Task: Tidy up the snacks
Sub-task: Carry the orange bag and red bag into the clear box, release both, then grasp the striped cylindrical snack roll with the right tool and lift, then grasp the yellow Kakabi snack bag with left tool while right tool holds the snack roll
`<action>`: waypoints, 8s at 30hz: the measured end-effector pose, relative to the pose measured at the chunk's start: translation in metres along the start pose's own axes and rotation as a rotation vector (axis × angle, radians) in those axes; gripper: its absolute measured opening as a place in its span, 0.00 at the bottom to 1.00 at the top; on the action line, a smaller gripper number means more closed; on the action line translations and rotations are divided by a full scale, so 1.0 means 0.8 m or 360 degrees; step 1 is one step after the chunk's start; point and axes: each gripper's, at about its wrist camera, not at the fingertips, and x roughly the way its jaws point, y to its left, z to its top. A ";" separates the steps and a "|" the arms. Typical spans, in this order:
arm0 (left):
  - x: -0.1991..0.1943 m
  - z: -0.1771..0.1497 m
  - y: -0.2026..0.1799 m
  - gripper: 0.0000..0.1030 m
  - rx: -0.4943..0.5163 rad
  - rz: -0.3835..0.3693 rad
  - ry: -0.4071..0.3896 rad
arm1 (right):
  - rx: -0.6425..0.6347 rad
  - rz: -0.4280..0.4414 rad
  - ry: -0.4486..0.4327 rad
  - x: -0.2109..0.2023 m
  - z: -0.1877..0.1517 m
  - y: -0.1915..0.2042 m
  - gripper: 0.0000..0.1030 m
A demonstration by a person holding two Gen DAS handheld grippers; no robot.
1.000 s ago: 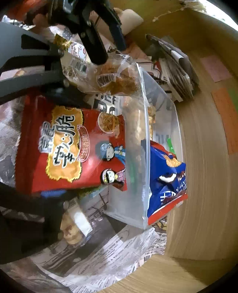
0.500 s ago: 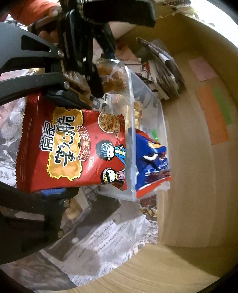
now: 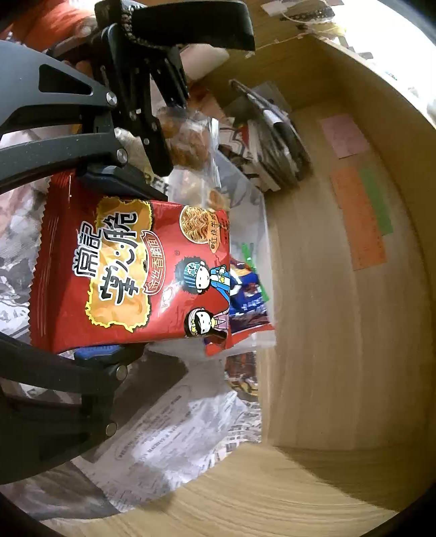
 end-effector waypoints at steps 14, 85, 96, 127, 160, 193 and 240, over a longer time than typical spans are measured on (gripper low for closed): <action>-0.066 0.047 0.019 0.49 -0.0020 0.0034 -0.0287 | -0.0052 0.0041 -0.0149 -0.013 0.030 0.021 0.62; -0.036 0.047 0.079 0.62 -0.0119 0.0104 -0.0100 | -0.0140 -0.0049 -0.0059 0.021 0.065 0.026 0.76; -0.050 -0.028 0.066 0.81 -0.0058 0.0167 -0.0011 | -0.0133 -0.0050 0.0070 0.007 -0.001 0.024 0.80; -0.022 -0.111 0.077 0.83 -0.0243 0.0157 0.0199 | -0.0087 0.0121 0.0346 0.058 -0.063 0.062 0.45; -0.068 -0.076 0.072 0.06 -0.0198 0.0135 -0.0004 | -0.0056 0.0060 0.0066 0.002 -0.035 0.050 0.31; -0.024 -0.114 0.067 0.49 -0.0077 0.0255 0.0148 | -0.0035 0.0072 0.0070 0.005 -0.025 0.043 0.31; -0.051 -0.068 0.068 0.05 -0.0041 0.0092 0.0142 | 0.0002 0.0023 -0.0115 -0.010 0.023 0.012 0.31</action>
